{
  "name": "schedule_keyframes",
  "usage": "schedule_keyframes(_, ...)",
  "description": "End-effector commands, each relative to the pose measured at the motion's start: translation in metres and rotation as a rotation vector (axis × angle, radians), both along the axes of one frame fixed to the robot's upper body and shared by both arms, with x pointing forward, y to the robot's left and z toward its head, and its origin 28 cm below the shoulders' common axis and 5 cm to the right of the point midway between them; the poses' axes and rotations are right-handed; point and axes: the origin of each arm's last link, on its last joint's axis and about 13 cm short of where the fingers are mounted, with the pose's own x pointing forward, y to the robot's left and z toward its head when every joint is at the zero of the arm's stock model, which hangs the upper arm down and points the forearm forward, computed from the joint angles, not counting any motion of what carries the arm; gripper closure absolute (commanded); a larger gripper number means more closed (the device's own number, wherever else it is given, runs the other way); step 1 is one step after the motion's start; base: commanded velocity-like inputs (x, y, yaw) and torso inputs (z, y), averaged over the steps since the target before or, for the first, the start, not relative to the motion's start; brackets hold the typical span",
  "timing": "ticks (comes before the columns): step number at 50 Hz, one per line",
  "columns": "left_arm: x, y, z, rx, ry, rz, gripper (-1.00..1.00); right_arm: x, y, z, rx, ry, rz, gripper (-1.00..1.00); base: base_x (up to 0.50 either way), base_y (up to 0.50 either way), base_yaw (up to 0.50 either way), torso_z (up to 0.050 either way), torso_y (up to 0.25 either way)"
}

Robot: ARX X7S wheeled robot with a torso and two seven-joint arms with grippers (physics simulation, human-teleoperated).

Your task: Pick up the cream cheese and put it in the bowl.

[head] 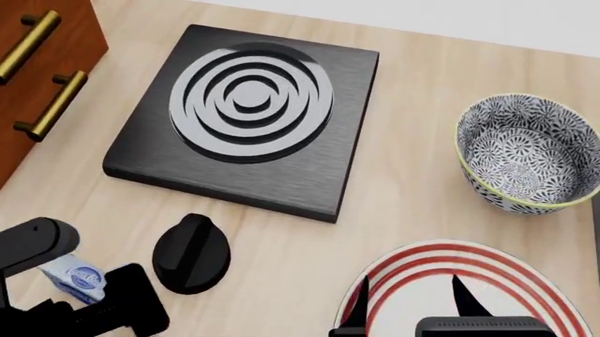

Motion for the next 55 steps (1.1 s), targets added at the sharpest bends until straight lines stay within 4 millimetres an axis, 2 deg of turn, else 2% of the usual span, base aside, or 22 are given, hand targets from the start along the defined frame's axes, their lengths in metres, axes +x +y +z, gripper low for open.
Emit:
schedule_keyframes(1, 0.018, 0.004, 0.016, -0.095, 0.028, 0.017, -1.0, 0.001, -0.001, -0.002, 0.003, 0.003, 0.001, -1.0, 0.0, 0.0, 0.0, 0.0, 0.0)
schedule_keyframes(15, 0.027, 0.008, 0.024, -0.143, 0.037, 0.067, -1.0, 0.002, 0.0, -0.005, 0.01, 0.013, 0.003, -1.0, 0.0, 0.0, 0.0, 0.0, 0.0)
schedule_keyframes(36, 0.036, 0.027, 0.038, -0.259, 0.024, 0.245, -1.0, 0.002, 0.0, -0.006, 0.014, 0.019, 0.003, -1.0, 0.0, 0.0, 0.0, 0.0, 0.0)
schedule_keyframes(55, 0.054, 0.027, 0.028, -0.263, 0.087, 0.299, -1.0, 0.003, -0.001, -0.008, 0.015, 0.024, 0.001, -1.0, 0.0, 0.0, 0.0, 0.0, 0.0)
